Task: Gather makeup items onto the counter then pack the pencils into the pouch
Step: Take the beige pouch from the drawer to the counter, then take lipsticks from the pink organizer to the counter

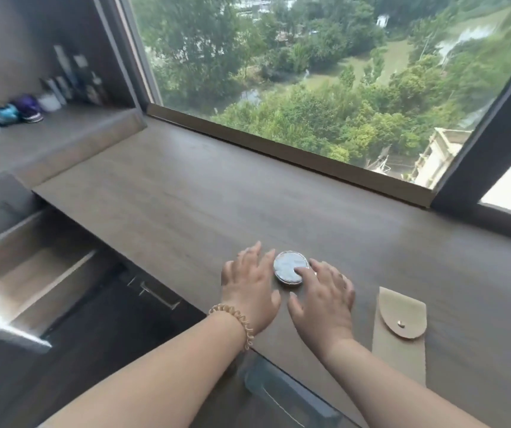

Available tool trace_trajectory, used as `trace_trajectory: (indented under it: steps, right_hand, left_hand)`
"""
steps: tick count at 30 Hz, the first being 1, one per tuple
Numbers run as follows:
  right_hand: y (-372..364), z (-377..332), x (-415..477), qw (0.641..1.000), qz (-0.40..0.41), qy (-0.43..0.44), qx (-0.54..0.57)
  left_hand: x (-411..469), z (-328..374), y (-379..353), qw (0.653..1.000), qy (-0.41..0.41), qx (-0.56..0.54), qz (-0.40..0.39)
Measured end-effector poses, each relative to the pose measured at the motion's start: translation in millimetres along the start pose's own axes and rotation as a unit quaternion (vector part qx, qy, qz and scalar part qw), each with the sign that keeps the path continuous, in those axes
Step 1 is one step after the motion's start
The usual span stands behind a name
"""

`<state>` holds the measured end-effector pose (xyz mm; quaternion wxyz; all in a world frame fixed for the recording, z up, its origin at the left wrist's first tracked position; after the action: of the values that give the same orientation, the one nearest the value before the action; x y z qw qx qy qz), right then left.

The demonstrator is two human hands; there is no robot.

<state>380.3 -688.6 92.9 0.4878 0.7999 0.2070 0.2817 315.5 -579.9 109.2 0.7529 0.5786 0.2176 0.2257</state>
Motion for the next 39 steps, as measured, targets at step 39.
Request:
trace_trajectory:
  steps: [39]
  right_hand:
    - [-324.6, -850.3, 231.2, 0.831, -0.123, 0.542, 0.018]
  left_hand:
    - [64.7, -820.6, 282.6, 0.900, 0.402, 0.049, 0.160]
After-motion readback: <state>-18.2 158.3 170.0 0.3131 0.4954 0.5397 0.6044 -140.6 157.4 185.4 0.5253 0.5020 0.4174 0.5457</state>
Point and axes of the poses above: each hand's wrist, its own x-axis towards the middle knuckle, its own y-axis out of the back of the hand, z = x × y, the point moved 8 cm from there along x, towards the middle knuckle, and after that the axes turned 6 degrees about y, right-handed, at the moved point
